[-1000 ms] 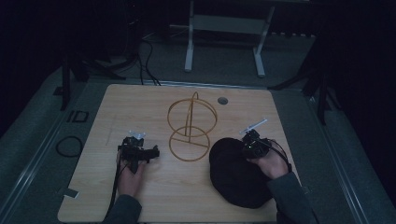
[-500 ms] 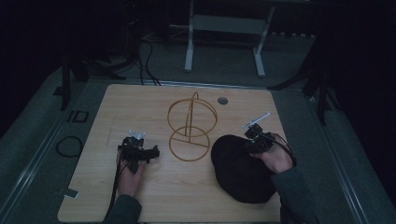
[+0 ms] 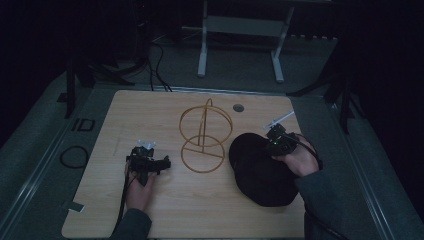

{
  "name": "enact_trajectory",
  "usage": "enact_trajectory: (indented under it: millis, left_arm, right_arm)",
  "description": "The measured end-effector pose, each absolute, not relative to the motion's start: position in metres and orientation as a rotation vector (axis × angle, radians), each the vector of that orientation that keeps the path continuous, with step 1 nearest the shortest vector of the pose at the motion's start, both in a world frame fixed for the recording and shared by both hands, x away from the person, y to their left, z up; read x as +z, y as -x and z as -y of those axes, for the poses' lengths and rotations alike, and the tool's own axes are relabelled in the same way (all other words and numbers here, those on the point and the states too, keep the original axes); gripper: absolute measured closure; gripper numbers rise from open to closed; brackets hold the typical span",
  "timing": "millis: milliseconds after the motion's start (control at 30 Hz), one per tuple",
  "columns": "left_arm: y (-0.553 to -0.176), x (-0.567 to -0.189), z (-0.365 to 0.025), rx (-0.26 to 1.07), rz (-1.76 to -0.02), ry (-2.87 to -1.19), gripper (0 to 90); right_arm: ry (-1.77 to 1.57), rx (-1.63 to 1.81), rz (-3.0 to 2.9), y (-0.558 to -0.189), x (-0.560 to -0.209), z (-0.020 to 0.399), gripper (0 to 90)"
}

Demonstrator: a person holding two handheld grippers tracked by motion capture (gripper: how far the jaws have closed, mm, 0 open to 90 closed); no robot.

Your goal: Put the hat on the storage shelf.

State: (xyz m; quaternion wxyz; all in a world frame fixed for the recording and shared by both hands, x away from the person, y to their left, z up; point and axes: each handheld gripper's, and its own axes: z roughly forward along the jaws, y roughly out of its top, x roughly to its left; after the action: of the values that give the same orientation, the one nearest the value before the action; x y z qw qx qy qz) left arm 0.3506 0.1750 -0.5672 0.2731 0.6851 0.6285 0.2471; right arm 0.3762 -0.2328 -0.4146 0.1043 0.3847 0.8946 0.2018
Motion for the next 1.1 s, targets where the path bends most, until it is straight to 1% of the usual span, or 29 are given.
enact_trajectory:
  millis: [533,733,1100]
  left_arm:
    - [-0.351,-0.567,-0.175,0.663,-1.689,-1.846,0.7]
    - [-0.351,-0.567,-0.175,0.661,-1.690,-1.847,0.7]
    - [-0.351,-0.567,-0.175,0.661,-1.690,-1.847,0.7]
  right_arm:
    - [-1.087,0.567,-2.633,-0.382,-0.397,0.235,85.2]
    - [-1.049,0.567,-2.620,-0.382,-0.379,0.235,85.2]
    - [-0.999,0.547,-2.628,-0.386,-0.362,0.238,85.1]
